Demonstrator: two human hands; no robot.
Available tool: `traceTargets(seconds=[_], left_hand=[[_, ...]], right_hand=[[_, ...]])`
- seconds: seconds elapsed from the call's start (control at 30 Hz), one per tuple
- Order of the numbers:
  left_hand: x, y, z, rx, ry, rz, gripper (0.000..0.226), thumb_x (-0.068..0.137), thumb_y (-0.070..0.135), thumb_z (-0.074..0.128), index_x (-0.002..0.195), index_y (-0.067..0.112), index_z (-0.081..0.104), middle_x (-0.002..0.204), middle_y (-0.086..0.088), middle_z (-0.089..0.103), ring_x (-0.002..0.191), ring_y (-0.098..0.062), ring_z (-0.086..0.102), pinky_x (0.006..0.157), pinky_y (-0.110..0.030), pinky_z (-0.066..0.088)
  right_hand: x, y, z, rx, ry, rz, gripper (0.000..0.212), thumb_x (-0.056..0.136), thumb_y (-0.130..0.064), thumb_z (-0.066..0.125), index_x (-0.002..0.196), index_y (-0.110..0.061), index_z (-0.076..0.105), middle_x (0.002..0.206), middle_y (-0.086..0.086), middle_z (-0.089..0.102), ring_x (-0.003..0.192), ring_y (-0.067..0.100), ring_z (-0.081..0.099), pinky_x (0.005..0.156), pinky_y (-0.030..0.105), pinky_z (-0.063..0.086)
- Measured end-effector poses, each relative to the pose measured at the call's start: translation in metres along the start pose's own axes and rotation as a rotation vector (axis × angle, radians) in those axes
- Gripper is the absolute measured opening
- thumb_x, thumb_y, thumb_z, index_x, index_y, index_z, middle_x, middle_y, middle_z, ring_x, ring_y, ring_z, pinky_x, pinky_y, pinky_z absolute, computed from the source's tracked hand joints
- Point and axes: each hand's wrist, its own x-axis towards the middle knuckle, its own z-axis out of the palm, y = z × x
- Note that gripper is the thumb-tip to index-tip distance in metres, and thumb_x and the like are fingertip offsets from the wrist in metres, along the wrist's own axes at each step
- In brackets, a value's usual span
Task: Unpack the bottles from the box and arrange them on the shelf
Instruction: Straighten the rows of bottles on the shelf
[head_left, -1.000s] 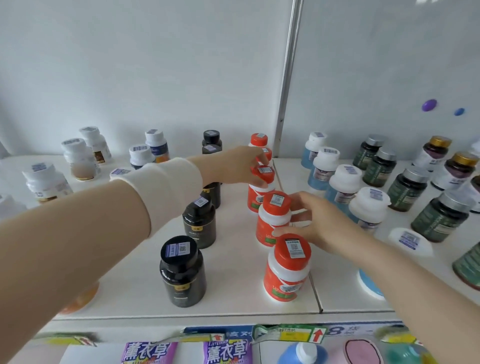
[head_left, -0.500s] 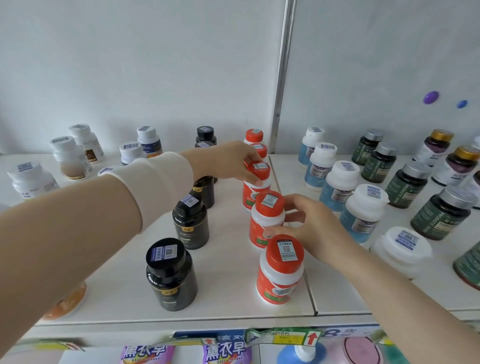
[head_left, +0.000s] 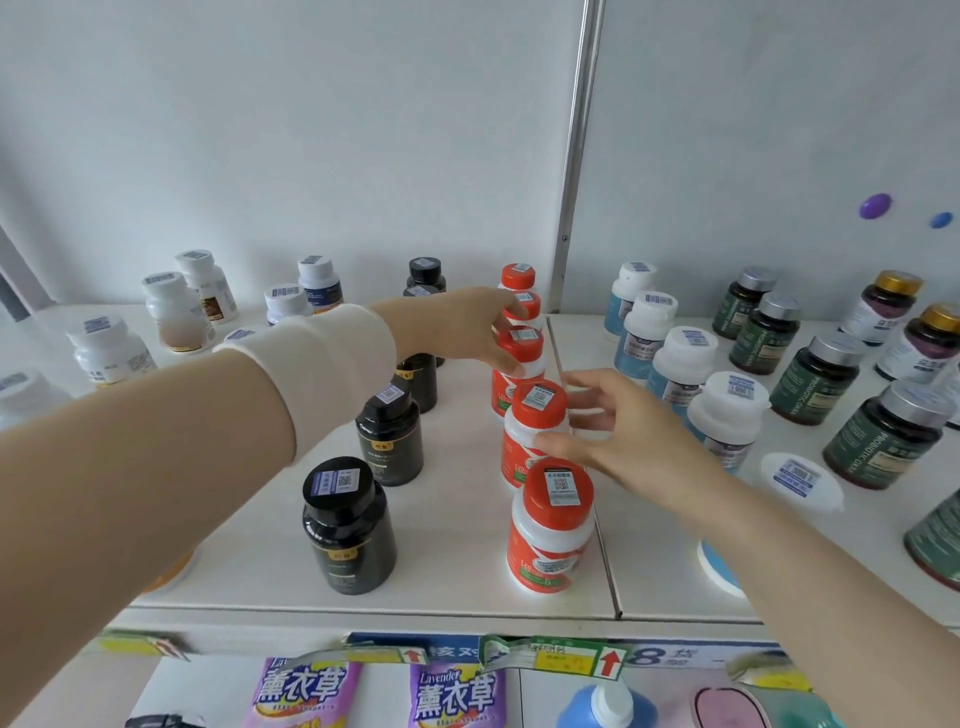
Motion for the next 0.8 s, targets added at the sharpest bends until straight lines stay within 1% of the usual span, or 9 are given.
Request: traceTargets(seconds=[0.13, 0.2, 0.27, 0.33, 0.4, 0.47, 0.6, 0.7, 0.8], left_hand=[[-0.020, 0.001, -0.030, 0.078, 0.090, -0.025, 0.059, 0.082, 0.028, 0.070, 0.134, 0.020, 0.043, 0.126, 0.005, 0.057, 0.104, -0.012, 0.054, 0.087, -0.026, 0.041], [-0.033, -0.005, -0.048, 0.170, 0.119, -0.038, 0.054, 0.082, 0.027, 0.070, 0.130, 0.022, 0.047, 0.123, 0.004, 0.060, 0.105, -0.014, 0.056, 0.093, -0.029, 0.043], [-0.048, -0.016, -0.063, 0.280, 0.117, -0.057, 0.050, 0.083, 0.023, 0.069, 0.129, 0.021, 0.049, 0.121, 0.001, 0.061, 0.106, -0.018, 0.059, 0.098, -0.036, 0.045], [-0.062, -0.032, -0.072, 0.467, 0.094, -0.084, 0.049, 0.085, 0.022, 0.066, 0.130, 0.021, 0.047, 0.122, -0.001, 0.059, 0.103, -0.020, 0.058, 0.093, -0.038, 0.047], [-0.075, -0.049, -0.075, 0.666, 0.070, -0.130, 0.049, 0.088, 0.025, 0.062, 0.133, 0.024, 0.043, 0.122, 0.000, 0.055, 0.099, -0.019, 0.055, 0.086, -0.035, 0.047], [-0.084, -0.065, -0.074, 0.732, 0.053, -0.153, 0.049, 0.089, 0.024, 0.060, 0.134, 0.024, 0.041, 0.124, 0.000, 0.054, 0.102, -0.020, 0.054, 0.086, -0.035, 0.047], [-0.089, -0.087, -0.070, 0.567, 0.038, -0.109, 0.053, 0.087, 0.024, 0.063, 0.135, 0.020, 0.041, 0.126, -0.001, 0.056, 0.104, -0.020, 0.056, 0.082, -0.028, 0.043], [-0.083, -0.095, -0.064, 0.342, 0.057, -0.040, 0.058, 0.084, 0.030, 0.067, 0.135, 0.020, 0.041, 0.126, 0.000, 0.058, 0.109, -0.018, 0.057, 0.096, -0.034, 0.045], [-0.071, -0.096, -0.054, 0.182, 0.069, 0.036, 0.060, 0.085, 0.029, 0.067, 0.137, 0.017, 0.039, 0.131, -0.001, 0.055, 0.117, -0.018, 0.054, 0.100, -0.031, 0.042]], right_hand=[[0.002, -0.028, -0.031, -0.116, 0.079, -0.115, 0.069, 0.073, -0.035, 0.074, 0.133, -0.021, 0.044, 0.136, -0.004, 0.053, 0.117, 0.012, 0.054, 0.097, 0.030, 0.043], [0.008, -0.048, -0.040, -0.250, 0.093, -0.182, 0.066, 0.076, -0.034, 0.072, 0.134, -0.019, 0.044, 0.137, -0.003, 0.052, 0.121, 0.015, 0.052, 0.098, 0.029, 0.041], [0.018, -0.069, -0.041, -0.399, 0.094, -0.252, 0.061, 0.079, -0.032, 0.070, 0.133, -0.018, 0.045, 0.137, -0.002, 0.051, 0.122, 0.016, 0.051, 0.092, 0.025, 0.038], [0.028, -0.084, -0.033, -0.539, 0.071, -0.310, 0.061, 0.081, -0.032, 0.069, 0.134, -0.016, 0.044, 0.138, 0.001, 0.050, 0.123, 0.019, 0.049, 0.091, 0.025, 0.038], [0.036, -0.095, -0.017, -0.691, 0.021, -0.324, 0.061, 0.082, -0.032, 0.067, 0.135, -0.016, 0.042, 0.139, 0.005, 0.047, 0.124, 0.022, 0.047, 0.095, 0.030, 0.040], [0.039, -0.102, 0.000, -0.827, -0.042, -0.311, 0.061, 0.083, -0.031, 0.067, 0.136, -0.015, 0.041, 0.138, 0.008, 0.047, 0.123, 0.025, 0.047, 0.098, 0.036, 0.043], [0.037, -0.110, 0.030, -0.915, -0.133, -0.248, 0.060, 0.083, -0.029, 0.067, 0.135, -0.015, 0.040, 0.132, 0.008, 0.052, 0.116, 0.024, 0.053, 0.095, 0.035, 0.047], [0.029, -0.112, 0.047, -0.846, -0.151, -0.191, 0.063, 0.082, -0.031, 0.068, 0.136, -0.016, 0.039, 0.135, 0.005, 0.050, 0.119, 0.021, 0.050, 0.095, 0.032, 0.043], [0.020, -0.110, 0.064, -0.703, -0.134, -0.110, 0.070, 0.081, -0.032, 0.069, 0.140, -0.017, 0.035, 0.141, 0.003, 0.045, 0.126, 0.020, 0.046, 0.100, 0.030, 0.040]])
